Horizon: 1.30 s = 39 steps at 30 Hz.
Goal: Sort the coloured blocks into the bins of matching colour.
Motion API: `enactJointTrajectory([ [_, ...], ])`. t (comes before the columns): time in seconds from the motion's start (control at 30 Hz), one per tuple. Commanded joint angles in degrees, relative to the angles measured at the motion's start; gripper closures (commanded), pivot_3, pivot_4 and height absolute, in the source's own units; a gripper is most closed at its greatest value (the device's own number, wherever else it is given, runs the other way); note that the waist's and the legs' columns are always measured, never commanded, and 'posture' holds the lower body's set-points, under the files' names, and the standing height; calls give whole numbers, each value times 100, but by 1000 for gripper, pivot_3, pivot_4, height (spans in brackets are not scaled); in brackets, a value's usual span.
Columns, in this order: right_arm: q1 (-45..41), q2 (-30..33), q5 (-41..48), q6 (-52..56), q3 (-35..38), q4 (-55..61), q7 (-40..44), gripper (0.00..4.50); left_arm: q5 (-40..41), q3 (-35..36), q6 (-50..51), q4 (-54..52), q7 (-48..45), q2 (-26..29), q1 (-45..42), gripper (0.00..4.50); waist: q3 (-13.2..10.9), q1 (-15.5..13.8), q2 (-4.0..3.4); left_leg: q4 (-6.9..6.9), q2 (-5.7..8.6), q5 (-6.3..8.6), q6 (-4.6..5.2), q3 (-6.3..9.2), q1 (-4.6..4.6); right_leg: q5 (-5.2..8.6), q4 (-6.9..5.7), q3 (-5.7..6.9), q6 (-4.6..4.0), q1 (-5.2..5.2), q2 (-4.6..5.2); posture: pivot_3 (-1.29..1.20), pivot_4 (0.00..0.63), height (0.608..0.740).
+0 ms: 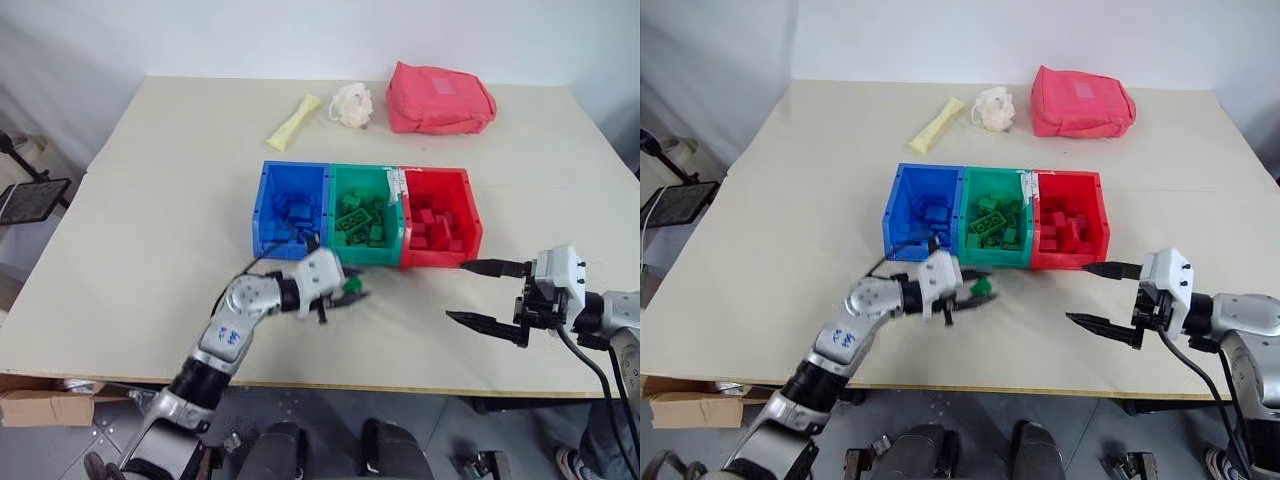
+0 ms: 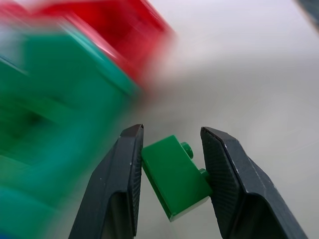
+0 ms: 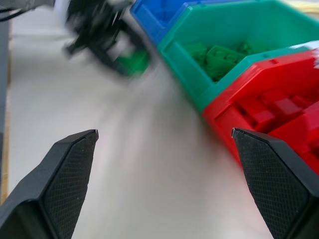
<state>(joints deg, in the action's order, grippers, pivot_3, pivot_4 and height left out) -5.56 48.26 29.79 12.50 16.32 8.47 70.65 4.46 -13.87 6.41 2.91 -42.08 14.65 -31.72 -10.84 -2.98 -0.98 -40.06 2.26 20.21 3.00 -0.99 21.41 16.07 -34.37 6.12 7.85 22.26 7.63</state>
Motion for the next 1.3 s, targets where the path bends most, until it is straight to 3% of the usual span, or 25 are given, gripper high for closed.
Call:
enactJointTrajectory([
  [0.03, -35, -2, 154, -40, 227, 164, -136, 0, 124, 364, -56, 203, 401, -218, -475, 3027, 0, -5, 0, 1, 0, 0, 0, -1, 0, 0, 0, 1, 0, 0, -1, 0, 150, 740],
  [0.17, -66, -31, 143, -83, 183, 159, -241, 0, 33, 524, -296, 1048, 622, -461, -1152, 3027, -1, -12, 2, -1, 3, -2, 3, -3, 0, -1, -1, 8, 3, -1, -2, 0, 150, 740],
  [0.47, 87, -134, 125, -136, 177, 300, -437, 0, 113, 530, -957, 2099, 242, -744, -1659, 173, -3, -12, 7, 3, 2, -2, 4, -15, 3, -2, -1, 8, 4, 6, -4, 0, 150, 740],
  [0.5, 110, -138, 125, -140, 184, 315, -450, 0, 104, 539, -987, 2129, 223, -734, -1674, 16, -3, -10, 7, 3, 2, -2, 3, -15, 3, -2, -2, 7, 4, 8, -4, 0, 150, 740],
  [0.6, 171, -142, 128, -150, 200, 353, -495, 0, 187, 605, -839, 2014, 74, -607, -1653, 16, -3, -8, 7, 4, 1, -2, 3, -16, 3, -2, -3, 6, 4, 8, -4, 0, 150, 740],
  [0.67, 189, -126, 134, -178, 211, 332, -490, 0, 699, 742, -281, 1416, -432, -367, -1384, 16, -3, 8, 7, 4, 1, -2, 3, -18, 3, -2, -3, 5, 4, 10, -4, 0, 150, 740],
  [0.9, 131, -52, 113, -293, 180, 112, -337, 0, 1729, 1056, 779, 177, -1658, 741, -338, 16, -2, 115, 5, 2, -7, -2, 2, -16, 1, -2, -11, 0, 3, 13, -8, 0, 150, 740],
  [0.97, 26, 4, 84, -353, 196, -125, -218, 0, 1826, 1293, 991, 10, -1948, 1362, 124, 16, -3, 146, 5, 1, -6, -2, 2, -14, 0, -2, -10, -2, 3, 11, -7, 0, 150, 740],
  [1.1, -276, 100, -37, -561, 148, -828, 25, 0, 1896, 1927, 788, 121, -2075, 2146, 687, 16, -3, 161, 6, 7, -9, -1, 1, -14, -4, 0, -9, -3, 1, 13, -8, 0, 150, 740],
  [1.3, -503, 89, -133, -734, 157, -1329, 85, 0, 1906, 2468, 751, 297, -1895, 2509, 1031, 16, -2, 139, 5, 4, 2, -1, 2, 11, -4, 0, -3, -9, 1, -2, 6, 0, 150, 740],
])
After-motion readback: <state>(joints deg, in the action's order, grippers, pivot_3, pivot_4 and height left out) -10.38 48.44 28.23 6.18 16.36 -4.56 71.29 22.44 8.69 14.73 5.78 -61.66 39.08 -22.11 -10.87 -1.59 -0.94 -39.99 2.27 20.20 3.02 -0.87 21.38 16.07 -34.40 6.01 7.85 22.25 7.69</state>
